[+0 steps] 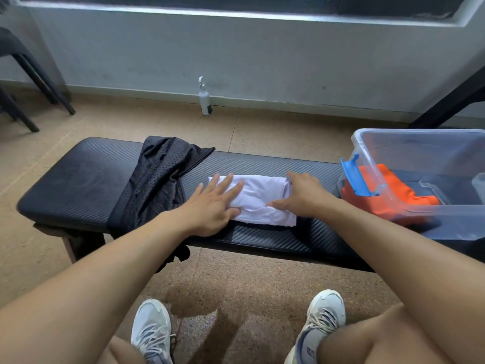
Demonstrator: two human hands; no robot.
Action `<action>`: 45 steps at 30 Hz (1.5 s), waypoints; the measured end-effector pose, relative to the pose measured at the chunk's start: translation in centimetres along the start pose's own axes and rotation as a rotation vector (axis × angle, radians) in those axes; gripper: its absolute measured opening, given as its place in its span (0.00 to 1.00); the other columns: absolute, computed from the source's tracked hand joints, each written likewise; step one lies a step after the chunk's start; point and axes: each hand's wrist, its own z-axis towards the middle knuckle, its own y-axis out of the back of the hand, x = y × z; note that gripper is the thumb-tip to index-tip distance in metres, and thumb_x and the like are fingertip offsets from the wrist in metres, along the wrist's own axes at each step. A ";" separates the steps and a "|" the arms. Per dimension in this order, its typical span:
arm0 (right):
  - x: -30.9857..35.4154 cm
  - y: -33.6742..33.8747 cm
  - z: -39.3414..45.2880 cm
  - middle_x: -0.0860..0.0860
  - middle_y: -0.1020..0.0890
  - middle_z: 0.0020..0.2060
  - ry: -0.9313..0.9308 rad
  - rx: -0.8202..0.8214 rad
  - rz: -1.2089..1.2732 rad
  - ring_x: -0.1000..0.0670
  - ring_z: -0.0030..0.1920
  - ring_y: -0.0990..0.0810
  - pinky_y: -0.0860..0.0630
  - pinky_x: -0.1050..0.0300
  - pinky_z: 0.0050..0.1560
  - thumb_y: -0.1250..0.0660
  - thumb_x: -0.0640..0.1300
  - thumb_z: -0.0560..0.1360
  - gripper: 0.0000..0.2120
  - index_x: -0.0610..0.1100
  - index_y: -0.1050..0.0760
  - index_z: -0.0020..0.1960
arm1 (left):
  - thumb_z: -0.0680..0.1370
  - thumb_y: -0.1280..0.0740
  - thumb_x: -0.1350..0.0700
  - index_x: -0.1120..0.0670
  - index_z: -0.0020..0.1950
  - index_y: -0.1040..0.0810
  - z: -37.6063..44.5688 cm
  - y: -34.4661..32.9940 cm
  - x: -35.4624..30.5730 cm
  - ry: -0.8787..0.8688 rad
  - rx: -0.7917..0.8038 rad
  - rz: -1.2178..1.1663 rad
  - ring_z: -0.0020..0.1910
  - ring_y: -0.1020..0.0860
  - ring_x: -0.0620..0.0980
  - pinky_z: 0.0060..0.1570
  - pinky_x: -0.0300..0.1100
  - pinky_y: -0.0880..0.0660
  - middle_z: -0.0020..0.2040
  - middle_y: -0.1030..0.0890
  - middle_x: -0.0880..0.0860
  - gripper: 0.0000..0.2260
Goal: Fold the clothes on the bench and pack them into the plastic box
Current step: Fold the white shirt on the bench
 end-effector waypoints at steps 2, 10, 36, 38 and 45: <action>-0.1 0.3 0.1 0.44 0.20 0.62 -0.022 0.025 0.110 0.43 0.62 0.22 0.25 0.52 0.54 0.21 0.59 0.67 0.36 0.41 0.26 0.67 | 0.84 0.48 0.40 0.43 0.82 0.58 0.0 0.2 -0.1 -0.001 0.004 -0.045 0.81 0.64 0.53 0.78 0.57 0.59 0.82 0.63 0.49 0.30; 0.7 -0.1 -0.1 0.44 0.17 0.45 -0.096 0.080 0.539 0.45 0.43 0.17 0.22 0.57 0.34 0.22 0.40 0.65 0.18 0.40 0.21 0.52 | 0.83 0.43 0.41 0.46 0.67 0.26 0.0 1.1 -0.2 0.026 -0.323 -0.223 0.66 0.29 0.52 0.67 0.50 0.34 0.63 0.23 0.50 0.17; 5.5 -0.5 -6.7 0.52 0.19 0.60 0.571 -0.007 -0.057 0.49 0.59 0.24 0.24 0.48 0.57 0.29 0.49 0.75 0.23 0.57 0.24 0.70 | 0.83 0.35 0.48 0.60 0.61 0.23 -1.5 4.3 0.8 0.317 0.066 -1.170 0.38 0.15 0.55 0.44 0.48 0.17 0.45 0.15 0.61 0.16; 5.2 0.0 -6.6 0.52 0.17 0.60 0.558 0.097 -0.016 0.49 0.57 0.21 0.24 0.51 0.57 0.31 0.48 0.77 0.17 0.57 0.20 0.65 | 0.79 0.30 0.44 0.57 0.61 0.22 -1.8 4.3 1.2 0.245 0.157 -1.064 0.45 0.14 0.54 0.46 0.46 0.19 0.50 0.13 0.57 0.19; 2.8 0.6 -4.7 0.55 0.21 0.54 0.276 0.031 0.097 0.52 0.54 0.22 0.27 0.57 0.51 0.18 0.53 0.65 0.33 0.52 0.25 0.67 | 0.72 0.22 0.52 0.48 0.58 0.17 -1.7 3.1 1.0 0.156 0.126 -0.818 0.55 0.17 0.49 0.56 0.44 0.23 0.52 0.13 0.48 0.15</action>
